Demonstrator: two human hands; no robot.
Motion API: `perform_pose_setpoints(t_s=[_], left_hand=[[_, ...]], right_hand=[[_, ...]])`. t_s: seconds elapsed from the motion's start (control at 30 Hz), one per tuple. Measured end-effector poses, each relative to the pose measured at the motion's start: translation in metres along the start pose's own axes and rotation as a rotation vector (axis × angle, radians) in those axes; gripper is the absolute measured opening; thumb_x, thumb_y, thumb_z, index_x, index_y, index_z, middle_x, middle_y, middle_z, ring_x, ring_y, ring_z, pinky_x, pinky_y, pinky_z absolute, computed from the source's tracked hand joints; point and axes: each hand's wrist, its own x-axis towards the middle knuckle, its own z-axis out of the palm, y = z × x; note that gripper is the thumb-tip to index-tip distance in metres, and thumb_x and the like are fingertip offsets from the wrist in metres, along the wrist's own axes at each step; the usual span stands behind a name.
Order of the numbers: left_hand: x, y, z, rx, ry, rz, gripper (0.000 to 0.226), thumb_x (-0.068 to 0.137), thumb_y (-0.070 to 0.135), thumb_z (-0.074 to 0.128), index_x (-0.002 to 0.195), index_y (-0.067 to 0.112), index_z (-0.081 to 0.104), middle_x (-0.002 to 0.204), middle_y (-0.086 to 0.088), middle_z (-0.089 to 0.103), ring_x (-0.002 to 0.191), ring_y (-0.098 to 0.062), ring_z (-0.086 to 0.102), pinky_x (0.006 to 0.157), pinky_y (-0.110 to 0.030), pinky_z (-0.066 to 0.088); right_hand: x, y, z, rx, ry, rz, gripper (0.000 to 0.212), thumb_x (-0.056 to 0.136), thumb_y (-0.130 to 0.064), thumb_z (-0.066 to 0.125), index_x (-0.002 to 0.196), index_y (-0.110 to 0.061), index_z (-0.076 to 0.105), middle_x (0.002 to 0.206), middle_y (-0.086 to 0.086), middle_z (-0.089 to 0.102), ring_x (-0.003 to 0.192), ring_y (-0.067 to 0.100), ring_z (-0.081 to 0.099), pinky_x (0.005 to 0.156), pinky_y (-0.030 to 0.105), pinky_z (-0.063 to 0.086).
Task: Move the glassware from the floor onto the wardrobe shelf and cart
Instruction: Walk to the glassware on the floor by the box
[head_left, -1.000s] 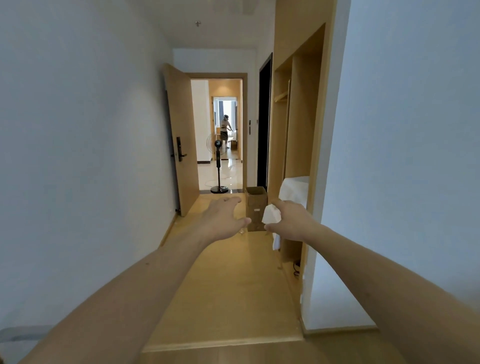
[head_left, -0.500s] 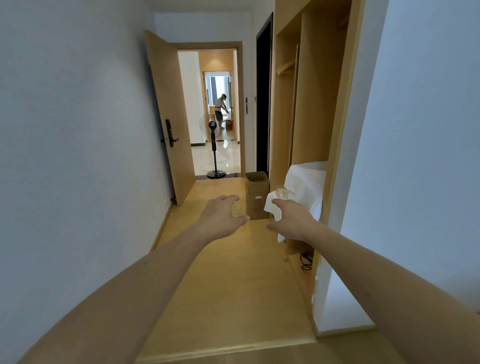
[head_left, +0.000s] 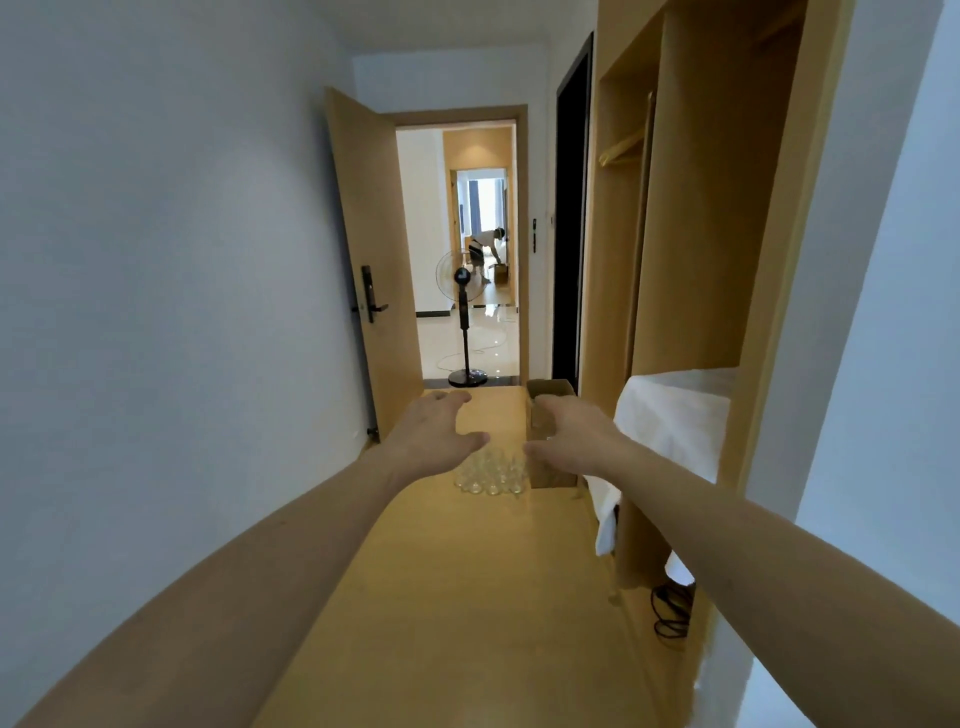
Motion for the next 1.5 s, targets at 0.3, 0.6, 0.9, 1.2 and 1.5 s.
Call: perform_pose_setpoints(t_s=[0.3,0.6,0.9,1.2,1.5], left_hand=[[0.112,0.001,0.042,0.019,-0.002,0.02,0.067,0.094,0.051,0.06,0.151,0.023,0.039,0.155,-0.006,0.039,0.142,-0.027,0.034,0.114,-0.043,0.035],[0.222,-0.028,0.068,-0.004,-0.039,-0.005,0.068,0.094,0.049,0.062,0.152,0.024,0.037,0.156,-0.008,0.037,0.143,-0.029,0.032,0.116,-0.046,0.033],[0.379,-0.079,0.087,-0.017,-0.031,0.085,0.069,0.093,0.053,0.062,0.151,0.024,0.039,0.156,-0.003,0.041,0.143,-0.026,0.035,0.114,-0.044,0.037],[0.514,-0.137,0.099,-0.129,-0.088,0.084,0.067,0.094,0.05,0.062,0.151,0.024,0.039,0.156,-0.002,0.04,0.143,-0.024,0.036,0.114,-0.043,0.035],[0.596,-0.179,0.148,-0.154,-0.191,0.015,0.067,0.092,0.051,0.064,0.15,0.027,0.039,0.155,-0.003,0.04,0.14,-0.026,0.039,0.112,-0.046,0.041]], right_hand=[[0.124,0.068,-0.001,0.028,-0.07,0.024,0.076,0.081,-0.053,0.072,0.146,-0.026,0.043,0.145,0.001,0.052,0.124,0.024,0.054,0.096,0.043,0.055],[0.223,0.104,0.032,0.079,-0.083,0.054,0.083,0.077,-0.055,0.074,0.149,-0.032,0.039,0.147,-0.004,0.049,0.126,0.021,0.053,0.094,0.041,0.056],[0.36,0.116,0.043,0.009,-0.062,0.132,0.07,0.09,-0.039,0.071,0.149,-0.02,0.04,0.147,0.004,0.049,0.131,0.027,0.05,0.102,0.04,0.05],[0.489,0.137,0.072,0.071,-0.044,0.239,0.074,0.079,-0.055,0.072,0.145,-0.032,0.045,0.143,-0.006,0.053,0.125,0.022,0.055,0.096,0.042,0.054],[0.579,0.161,0.111,0.055,-0.12,0.291,0.073,0.084,-0.049,0.072,0.147,-0.024,0.043,0.142,0.0,0.054,0.126,0.026,0.053,0.098,0.041,0.052]])
